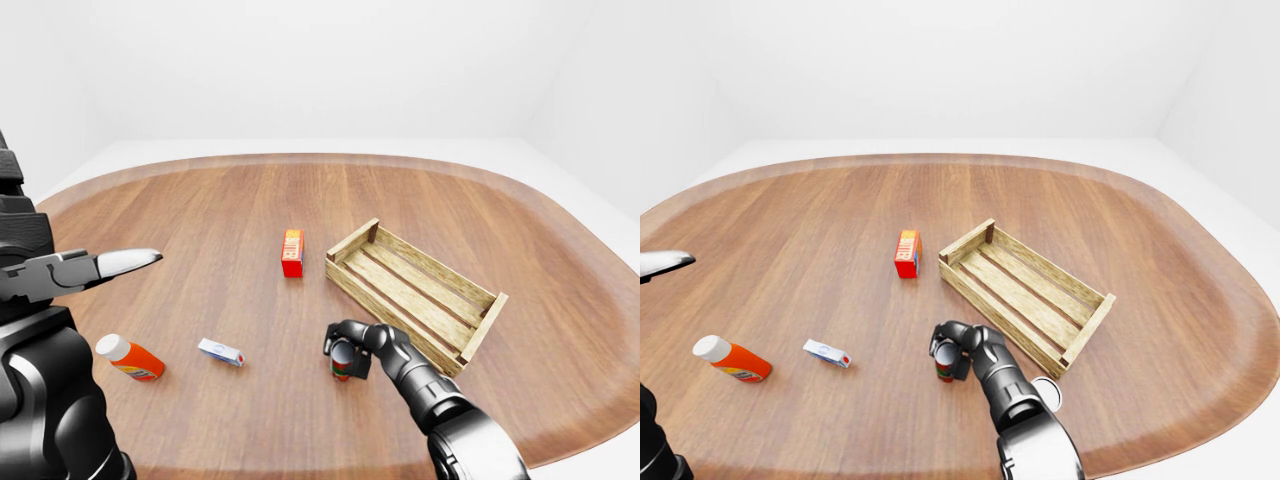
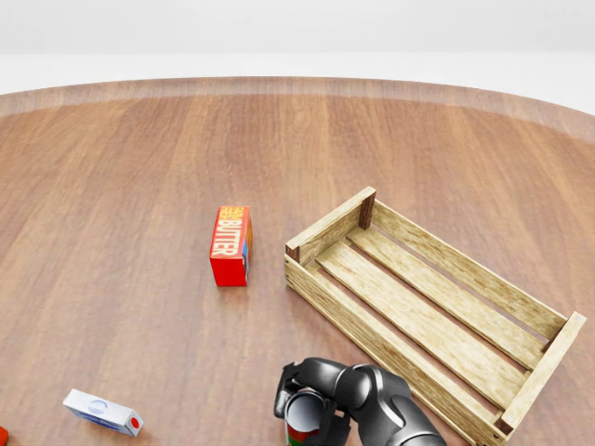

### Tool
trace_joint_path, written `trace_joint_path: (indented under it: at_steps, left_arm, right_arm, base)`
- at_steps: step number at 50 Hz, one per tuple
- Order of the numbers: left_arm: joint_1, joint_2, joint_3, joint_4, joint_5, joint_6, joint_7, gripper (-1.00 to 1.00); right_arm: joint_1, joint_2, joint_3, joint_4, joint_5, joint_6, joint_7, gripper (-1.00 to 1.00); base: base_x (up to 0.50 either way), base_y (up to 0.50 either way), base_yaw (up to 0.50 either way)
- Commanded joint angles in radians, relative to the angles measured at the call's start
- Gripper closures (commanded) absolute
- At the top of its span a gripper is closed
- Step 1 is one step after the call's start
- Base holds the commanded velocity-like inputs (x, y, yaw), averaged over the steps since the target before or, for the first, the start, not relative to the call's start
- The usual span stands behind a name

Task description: Pick up the tomato sauce, and put it in the wooden tray.

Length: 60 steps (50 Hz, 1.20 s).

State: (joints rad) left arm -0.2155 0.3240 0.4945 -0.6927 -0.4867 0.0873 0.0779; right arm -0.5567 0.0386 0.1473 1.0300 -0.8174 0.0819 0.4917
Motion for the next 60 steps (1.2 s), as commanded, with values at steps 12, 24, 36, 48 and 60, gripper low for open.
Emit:
trace_joint_path:
  at_steps: [12,24,36,48,60]
  left_arm:
    - [0.0,0.0,0.001,-0.001,0.001,0.0,-0.001,-1.0]
    - [0.0,0.001,0.004,-0.001,-0.003,0.0,0.0,-1.0]
    - [-0.001,0.003,0.005,0.001,-0.005,0.0,0.0,-1.0]
    - [0.002,0.002,0.004,-0.003,-0.005,0.0,0.001,-1.0]
    - [0.001,0.006,0.008,0.002,-0.008,0.0,0.003,-1.0]
  right_arm:
    - [0.02,-0.007,0.031,-0.115,-0.1,0.005,-0.017,0.97]
    - [0.068,0.011,0.025,-0.502,-0.159,0.005,0.075,0.98]
    - [0.023,0.033,0.001,-0.737,-0.111,0.005,0.001,0.99]
    - [-0.032,0.023,-0.014,-0.955,-0.126,0.005,-0.013,0.99]
    - [-0.254,-0.264,-0.209,-0.981,0.003,0.005,0.016,0.98]
  base:
    - [0.0,0.0,0.0]
    - [0.0,0.0,0.0]
    - [0.0,0.0,0.0]
    - [0.0,0.0,0.0]
    - [0.0,0.0,0.0]
